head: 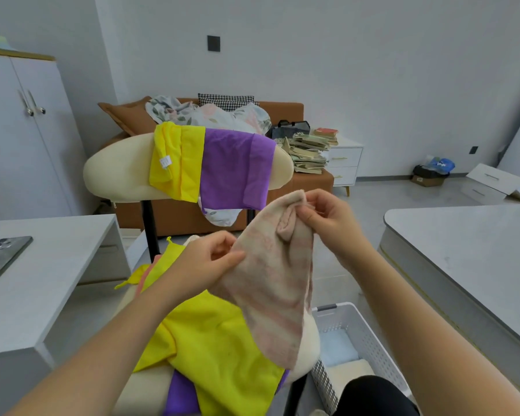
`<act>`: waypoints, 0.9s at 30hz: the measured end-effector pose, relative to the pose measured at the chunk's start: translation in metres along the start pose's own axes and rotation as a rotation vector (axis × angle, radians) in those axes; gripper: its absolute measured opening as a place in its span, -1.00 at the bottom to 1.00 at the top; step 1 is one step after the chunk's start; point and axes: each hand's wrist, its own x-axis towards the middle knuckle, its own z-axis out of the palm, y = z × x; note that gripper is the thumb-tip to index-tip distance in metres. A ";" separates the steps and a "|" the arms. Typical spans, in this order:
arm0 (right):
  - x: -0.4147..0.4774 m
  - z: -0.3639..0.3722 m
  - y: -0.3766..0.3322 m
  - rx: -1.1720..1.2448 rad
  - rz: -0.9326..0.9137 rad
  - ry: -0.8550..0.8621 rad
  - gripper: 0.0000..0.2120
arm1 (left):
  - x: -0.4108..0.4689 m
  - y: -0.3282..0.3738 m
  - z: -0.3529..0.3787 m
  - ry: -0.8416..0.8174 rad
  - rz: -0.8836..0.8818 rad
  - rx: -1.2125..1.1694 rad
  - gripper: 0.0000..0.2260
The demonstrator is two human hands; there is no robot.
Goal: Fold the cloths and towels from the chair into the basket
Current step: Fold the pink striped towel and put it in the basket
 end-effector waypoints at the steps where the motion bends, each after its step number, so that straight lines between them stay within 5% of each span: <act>1: 0.001 -0.003 0.000 0.050 0.036 0.046 -0.91 | -0.006 -0.005 -0.002 -0.005 -0.014 0.043 -0.92; 6: 0.002 -0.010 0.009 0.083 0.187 0.112 -0.94 | -0.027 -0.026 -0.011 0.062 -0.072 -0.145 -0.68; 12: 0.000 -0.010 0.013 0.166 0.347 0.122 -0.93 | -0.031 -0.034 -0.017 0.270 -0.030 -0.169 -0.82; 16: -0.001 -0.011 0.011 0.217 0.390 0.148 -0.93 | -0.035 -0.042 -0.018 0.457 0.042 -0.079 -0.65; 21: 0.001 -0.011 -0.002 0.093 0.164 0.068 -0.94 | -0.032 -0.053 -0.029 0.274 -0.094 0.237 -0.69; 24: 0.005 -0.004 -0.012 -0.136 -0.047 -0.076 -0.89 | -0.016 -0.020 -0.026 0.322 -0.047 0.043 -0.85; 27: 0.007 0.007 -0.020 -0.306 -0.162 -0.187 -0.92 | 0.005 0.022 -0.017 0.202 0.082 -0.072 -0.78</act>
